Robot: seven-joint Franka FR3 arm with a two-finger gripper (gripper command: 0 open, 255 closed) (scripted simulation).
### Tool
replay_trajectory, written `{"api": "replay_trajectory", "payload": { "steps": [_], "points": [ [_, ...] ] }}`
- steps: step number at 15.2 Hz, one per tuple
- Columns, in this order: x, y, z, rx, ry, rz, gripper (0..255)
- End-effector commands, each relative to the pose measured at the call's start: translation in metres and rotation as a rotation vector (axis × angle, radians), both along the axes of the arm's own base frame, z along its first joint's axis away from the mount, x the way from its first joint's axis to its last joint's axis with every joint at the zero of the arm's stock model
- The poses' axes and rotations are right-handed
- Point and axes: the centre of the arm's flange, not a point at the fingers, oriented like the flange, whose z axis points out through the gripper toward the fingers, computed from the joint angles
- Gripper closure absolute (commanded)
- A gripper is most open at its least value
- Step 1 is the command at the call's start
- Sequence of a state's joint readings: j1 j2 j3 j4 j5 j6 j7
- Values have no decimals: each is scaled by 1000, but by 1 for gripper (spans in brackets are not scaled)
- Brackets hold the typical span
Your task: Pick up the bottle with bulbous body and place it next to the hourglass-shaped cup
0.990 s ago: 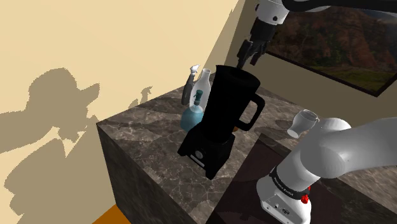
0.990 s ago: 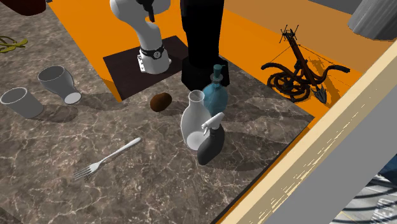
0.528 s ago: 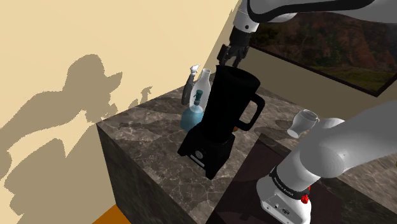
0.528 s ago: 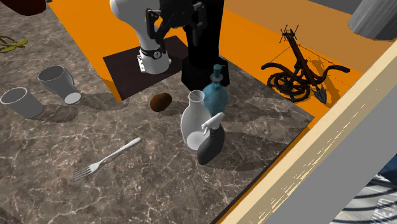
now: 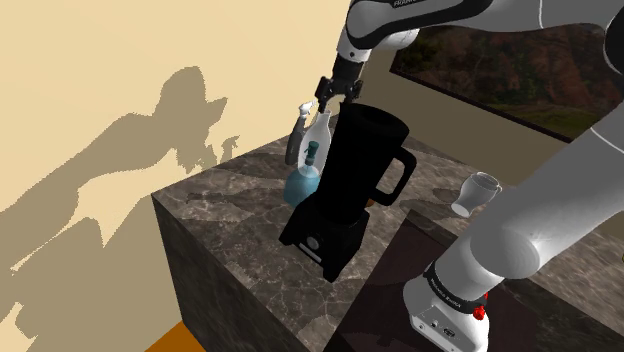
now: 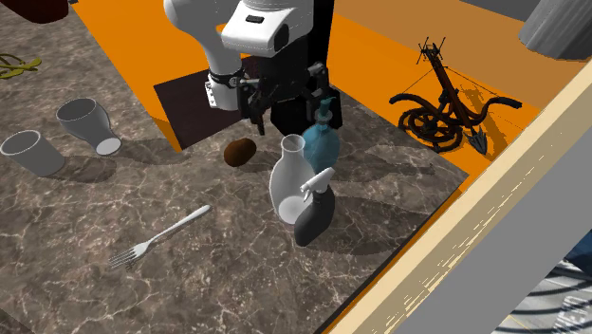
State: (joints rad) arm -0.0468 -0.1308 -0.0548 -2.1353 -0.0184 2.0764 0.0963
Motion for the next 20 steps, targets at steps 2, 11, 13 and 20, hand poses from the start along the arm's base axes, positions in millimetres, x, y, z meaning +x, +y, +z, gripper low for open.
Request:
{"api": "replay_trajectory", "payload": {
  "steps": [2, 11, 13, 20],
  "points": [
    [14, -1, -14, 5, 0, -13, 0],
    [16, -2, -49, 5, 0, -13, 0],
    [16, -2, -49, 5, 0, -13, 0],
    [16, -2, -49, 5, 0, -13, 255]
  ]
}}
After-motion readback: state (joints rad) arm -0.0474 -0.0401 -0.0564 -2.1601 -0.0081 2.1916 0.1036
